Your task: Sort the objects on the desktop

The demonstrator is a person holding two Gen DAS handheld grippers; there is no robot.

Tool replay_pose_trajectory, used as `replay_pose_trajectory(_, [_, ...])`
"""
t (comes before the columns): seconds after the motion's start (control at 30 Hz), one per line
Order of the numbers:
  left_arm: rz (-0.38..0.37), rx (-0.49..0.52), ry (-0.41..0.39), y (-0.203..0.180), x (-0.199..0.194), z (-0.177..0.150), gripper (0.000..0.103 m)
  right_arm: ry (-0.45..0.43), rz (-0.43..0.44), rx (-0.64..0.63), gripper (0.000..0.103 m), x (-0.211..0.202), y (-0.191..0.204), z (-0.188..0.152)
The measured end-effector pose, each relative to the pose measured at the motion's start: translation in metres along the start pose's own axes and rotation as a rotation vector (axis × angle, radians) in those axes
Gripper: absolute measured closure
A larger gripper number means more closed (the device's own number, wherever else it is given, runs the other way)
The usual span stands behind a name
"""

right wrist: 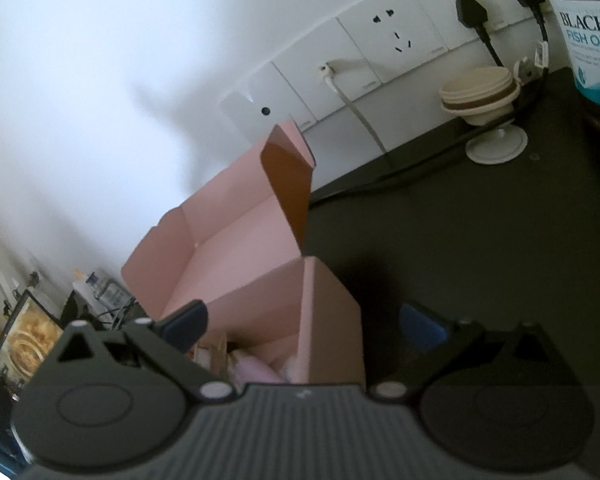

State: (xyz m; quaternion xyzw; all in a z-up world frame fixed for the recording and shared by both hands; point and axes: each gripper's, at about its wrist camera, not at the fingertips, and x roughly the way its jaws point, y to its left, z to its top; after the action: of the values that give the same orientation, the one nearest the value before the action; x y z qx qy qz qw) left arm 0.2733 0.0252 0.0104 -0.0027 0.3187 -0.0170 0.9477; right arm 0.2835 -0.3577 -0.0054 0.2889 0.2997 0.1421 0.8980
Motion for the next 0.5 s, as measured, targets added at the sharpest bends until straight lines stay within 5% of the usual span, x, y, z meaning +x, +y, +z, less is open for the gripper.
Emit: replay_pose_trajectory(0.5, [-0.055, -0.128, 0.104, 0.018, 0.013, 0.002, 0.0, 0.011, -0.01, 0.024, 0.001, 0.002, -0.004, -0.002])
